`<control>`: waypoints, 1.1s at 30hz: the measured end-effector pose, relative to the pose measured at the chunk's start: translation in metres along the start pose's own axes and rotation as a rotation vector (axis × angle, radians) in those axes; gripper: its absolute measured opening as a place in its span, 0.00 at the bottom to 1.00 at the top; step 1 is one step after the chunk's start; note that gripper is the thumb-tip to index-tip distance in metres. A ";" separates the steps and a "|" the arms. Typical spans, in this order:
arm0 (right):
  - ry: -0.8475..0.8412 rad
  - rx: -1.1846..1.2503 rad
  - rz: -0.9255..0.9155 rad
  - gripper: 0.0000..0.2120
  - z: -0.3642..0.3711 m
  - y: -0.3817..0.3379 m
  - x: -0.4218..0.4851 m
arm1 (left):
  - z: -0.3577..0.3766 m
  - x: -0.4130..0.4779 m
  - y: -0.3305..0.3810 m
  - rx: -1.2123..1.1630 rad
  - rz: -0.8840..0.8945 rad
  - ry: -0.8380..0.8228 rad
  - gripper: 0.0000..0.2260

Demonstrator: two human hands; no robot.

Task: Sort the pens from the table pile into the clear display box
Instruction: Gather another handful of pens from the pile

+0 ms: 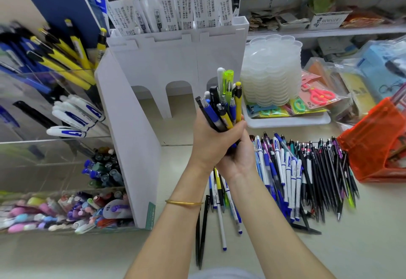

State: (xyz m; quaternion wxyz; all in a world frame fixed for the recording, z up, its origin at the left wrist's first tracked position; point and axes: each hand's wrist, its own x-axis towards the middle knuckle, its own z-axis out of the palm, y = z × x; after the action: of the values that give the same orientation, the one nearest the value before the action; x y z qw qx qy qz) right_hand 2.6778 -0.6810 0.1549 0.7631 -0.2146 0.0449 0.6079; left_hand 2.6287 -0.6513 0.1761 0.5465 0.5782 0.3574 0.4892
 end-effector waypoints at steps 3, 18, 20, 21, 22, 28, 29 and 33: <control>-0.039 0.046 -0.030 0.16 -0.002 0.002 -0.002 | 0.000 -0.002 -0.002 0.020 -0.010 -0.011 0.20; -0.025 0.117 0.011 0.26 -0.004 0.015 -0.031 | -0.010 -0.023 0.006 -0.004 -0.067 -0.082 0.25; -0.015 0.093 0.021 0.27 -0.004 0.016 -0.035 | -0.014 -0.026 0.008 0.002 -0.077 -0.092 0.21; -0.016 0.082 0.019 0.28 -0.003 0.017 -0.037 | -0.016 -0.026 0.010 0.002 -0.074 -0.102 0.18; -0.023 0.080 0.015 0.28 -0.003 0.017 -0.039 | -0.018 -0.027 0.012 -0.005 -0.070 -0.108 0.15; -0.061 0.053 0.008 0.24 -0.001 0.020 -0.055 | -0.022 -0.038 0.029 -0.071 -0.072 -0.048 0.17; -0.063 0.049 0.014 0.23 -0.002 0.021 -0.058 | -0.023 -0.040 0.030 -0.073 -0.077 -0.036 0.16; -0.040 -0.039 0.041 0.24 -0.006 0.027 -0.069 | -0.031 -0.051 0.036 -0.063 -0.118 0.021 0.17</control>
State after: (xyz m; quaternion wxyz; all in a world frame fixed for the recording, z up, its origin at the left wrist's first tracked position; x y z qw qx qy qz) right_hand 2.6358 -0.7418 0.1651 0.7470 -0.2161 0.0221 0.6283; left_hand 2.5813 -0.6960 0.2005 0.5885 0.5332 0.3810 0.4734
